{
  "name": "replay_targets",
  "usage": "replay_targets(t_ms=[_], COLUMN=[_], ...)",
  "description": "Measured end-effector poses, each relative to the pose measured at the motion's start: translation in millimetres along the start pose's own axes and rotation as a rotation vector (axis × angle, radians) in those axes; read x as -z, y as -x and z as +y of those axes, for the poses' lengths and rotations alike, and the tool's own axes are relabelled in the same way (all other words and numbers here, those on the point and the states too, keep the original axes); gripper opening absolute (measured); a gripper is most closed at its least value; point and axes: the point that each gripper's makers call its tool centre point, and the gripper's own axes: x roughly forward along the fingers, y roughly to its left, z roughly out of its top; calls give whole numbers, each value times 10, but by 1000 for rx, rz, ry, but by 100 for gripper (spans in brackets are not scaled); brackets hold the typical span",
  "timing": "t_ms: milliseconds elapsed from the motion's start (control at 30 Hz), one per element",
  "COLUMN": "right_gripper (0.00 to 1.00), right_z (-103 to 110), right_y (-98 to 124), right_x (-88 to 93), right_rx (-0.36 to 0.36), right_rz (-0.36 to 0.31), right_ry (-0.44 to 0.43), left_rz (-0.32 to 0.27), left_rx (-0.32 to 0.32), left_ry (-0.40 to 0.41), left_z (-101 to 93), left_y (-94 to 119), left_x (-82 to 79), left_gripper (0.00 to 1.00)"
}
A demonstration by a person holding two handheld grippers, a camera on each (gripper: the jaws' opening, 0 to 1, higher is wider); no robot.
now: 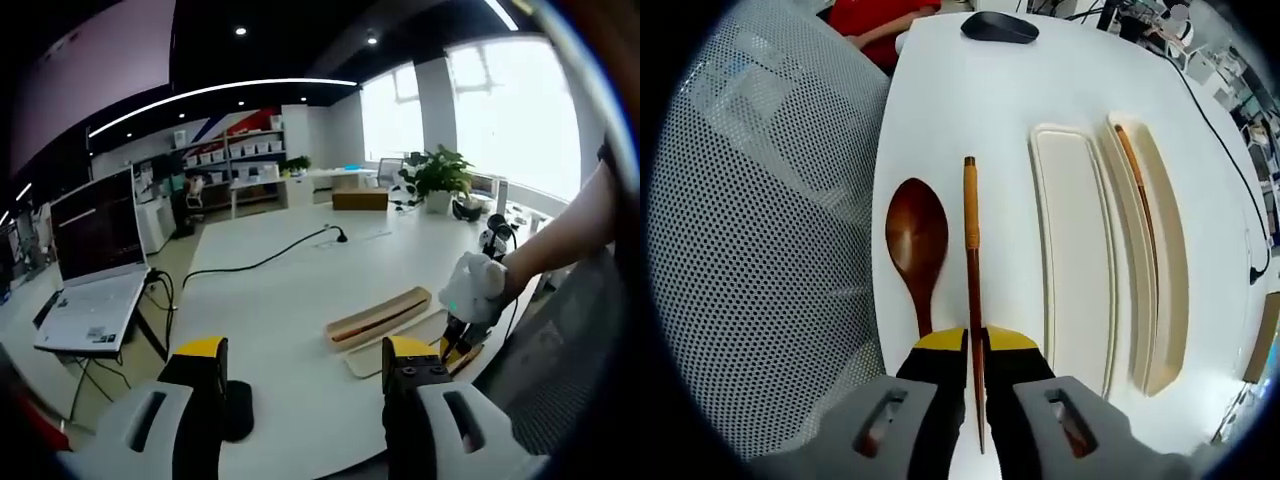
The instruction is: Arrange the utensils inside the cutlery case until each visible utensil rests in its matching compartment.
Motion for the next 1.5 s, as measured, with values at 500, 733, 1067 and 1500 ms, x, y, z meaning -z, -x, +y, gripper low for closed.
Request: replay_targets(t_ms=[500,733,1067,1500], right_gripper=[6,5,0,0], right_z=[21,43,22,86], right_y=[-15,-30,-19,-8], right_x=[-85,-100,-86,-148], right_rx=[38,32,14,-4], right_rz=[-23,34,-36,-80], right_ry=[69,105,70,33], left_rz=[25,8,-5,-10], left_rx=[17,3,6,8], left_ry=[-12,4,-1,3], left_z=[-29,7,2,14], left_y=[-16,9,22,18], left_x=[33,19,-2,5], left_gripper=[64,64,64,64])
